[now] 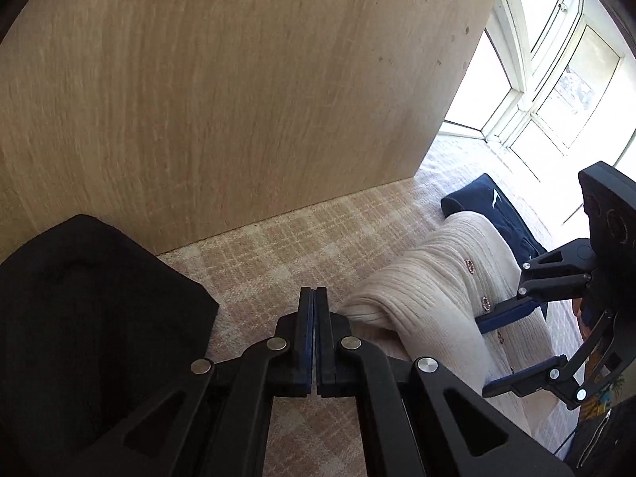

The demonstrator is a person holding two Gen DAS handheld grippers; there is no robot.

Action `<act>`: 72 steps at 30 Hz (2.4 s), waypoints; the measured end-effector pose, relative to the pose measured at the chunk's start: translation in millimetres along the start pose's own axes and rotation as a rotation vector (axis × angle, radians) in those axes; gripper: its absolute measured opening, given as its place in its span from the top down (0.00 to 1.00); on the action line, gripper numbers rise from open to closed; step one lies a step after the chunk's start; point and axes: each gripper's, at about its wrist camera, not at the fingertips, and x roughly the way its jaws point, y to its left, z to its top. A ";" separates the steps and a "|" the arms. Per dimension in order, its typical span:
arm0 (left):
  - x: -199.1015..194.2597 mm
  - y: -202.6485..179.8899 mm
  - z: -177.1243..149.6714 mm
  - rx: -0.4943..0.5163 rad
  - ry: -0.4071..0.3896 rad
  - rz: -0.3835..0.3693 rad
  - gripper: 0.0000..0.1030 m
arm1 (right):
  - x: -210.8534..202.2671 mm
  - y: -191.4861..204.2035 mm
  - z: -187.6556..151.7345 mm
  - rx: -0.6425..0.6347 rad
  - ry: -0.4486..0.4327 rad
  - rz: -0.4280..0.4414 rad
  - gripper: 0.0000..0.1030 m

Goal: Fold clothes

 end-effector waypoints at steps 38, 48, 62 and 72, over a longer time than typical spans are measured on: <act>4.0 -26.3 -9.1 0.088 0.089 -0.045 0.87 | -27.2 -62.8 17.8 0.268 -0.067 0.255 0.87; -21.0 -3.9 -6.9 0.015 0.016 0.022 0.89 | -22.8 -42.5 21.8 0.266 -0.007 0.391 0.83; -5.9 -38.8 -13.9 0.123 0.176 -0.060 0.79 | -44.6 -29.1 -17.8 0.197 -0.023 0.321 0.81; -2.0 -81.2 -58.3 0.116 0.206 -0.108 0.70 | -57.3 -65.9 -91.8 0.289 -0.079 0.152 0.64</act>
